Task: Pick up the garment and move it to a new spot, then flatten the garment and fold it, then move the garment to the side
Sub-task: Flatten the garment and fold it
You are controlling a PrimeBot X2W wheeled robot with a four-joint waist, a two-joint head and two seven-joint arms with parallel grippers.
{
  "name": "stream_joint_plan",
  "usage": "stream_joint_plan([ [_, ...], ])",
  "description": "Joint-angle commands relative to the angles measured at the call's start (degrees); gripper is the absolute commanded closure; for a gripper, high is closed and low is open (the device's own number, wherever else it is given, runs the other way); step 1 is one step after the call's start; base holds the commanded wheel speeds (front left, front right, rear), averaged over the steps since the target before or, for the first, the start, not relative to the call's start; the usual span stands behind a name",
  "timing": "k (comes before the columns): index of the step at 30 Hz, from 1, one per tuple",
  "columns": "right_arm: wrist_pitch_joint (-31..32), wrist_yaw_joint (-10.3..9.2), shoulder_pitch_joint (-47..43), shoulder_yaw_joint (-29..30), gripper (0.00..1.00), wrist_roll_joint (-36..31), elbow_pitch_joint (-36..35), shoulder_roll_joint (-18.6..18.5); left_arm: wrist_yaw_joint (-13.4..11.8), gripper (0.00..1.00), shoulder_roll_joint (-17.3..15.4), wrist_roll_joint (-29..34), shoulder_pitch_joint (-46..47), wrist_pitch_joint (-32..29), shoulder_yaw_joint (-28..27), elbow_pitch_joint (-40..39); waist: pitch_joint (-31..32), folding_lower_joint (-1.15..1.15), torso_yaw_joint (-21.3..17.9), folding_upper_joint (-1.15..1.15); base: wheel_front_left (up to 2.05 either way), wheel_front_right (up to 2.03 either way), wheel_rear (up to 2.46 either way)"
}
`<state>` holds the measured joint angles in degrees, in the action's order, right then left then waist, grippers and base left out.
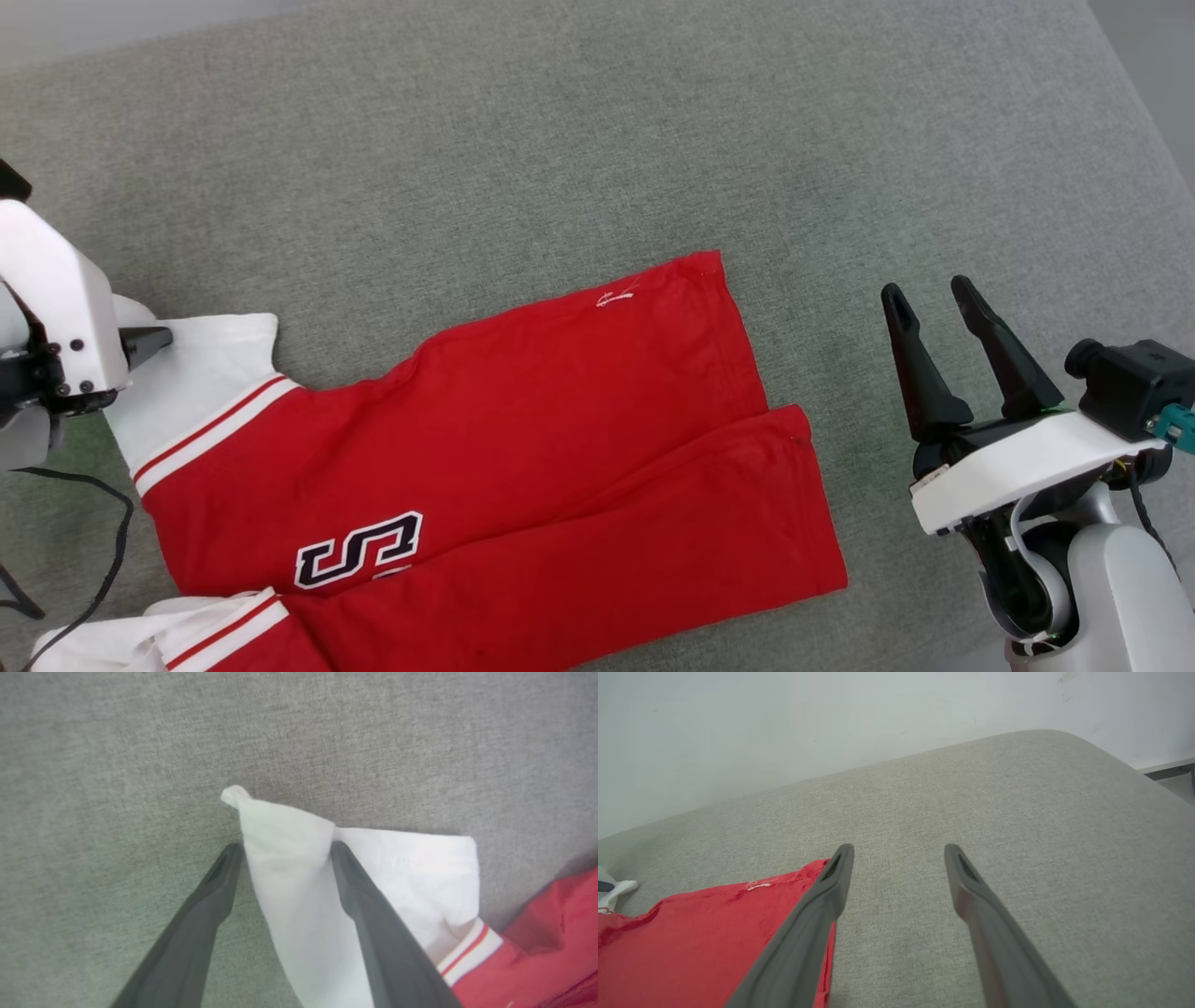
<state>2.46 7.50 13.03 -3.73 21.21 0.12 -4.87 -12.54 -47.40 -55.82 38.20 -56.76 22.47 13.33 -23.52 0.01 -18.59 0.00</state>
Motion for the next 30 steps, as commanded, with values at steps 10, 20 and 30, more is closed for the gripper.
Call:
stream_joint_plan([
  [10, 0.72, -0.02, 2.74, 0.54, 0.0, 2.18, 0.57, -0.93, -0.41, 1.0, 5.2, -2.44, -4.3, 0.54, 1.83, 3.75, -0.79, -0.01, -0.55, 0.0, 0.0, 0.0, 0.0],
  [20, 15.37, -0.02, 9.06, -0.68, 0.0, 10.1, 6.0, -5.43, 3.1, 1.0, 7.62, -0.52, 0.08, 7.4, 1.36, 6.3, 2.79, -0.01, 3.12, 0.0, 0.0, 0.0, 0.0],
  [30, 38.75, -0.02, 19.52, -3.21, 0.0, 14.51, 17.74, -8.71, 7.55, 1.0, 12.8, 2.07, 5.61, 14.04, 3.29, 3.96, 2.88, -0.01, 11.23, 0.0, 0.0, 0.0, 0.0],
])
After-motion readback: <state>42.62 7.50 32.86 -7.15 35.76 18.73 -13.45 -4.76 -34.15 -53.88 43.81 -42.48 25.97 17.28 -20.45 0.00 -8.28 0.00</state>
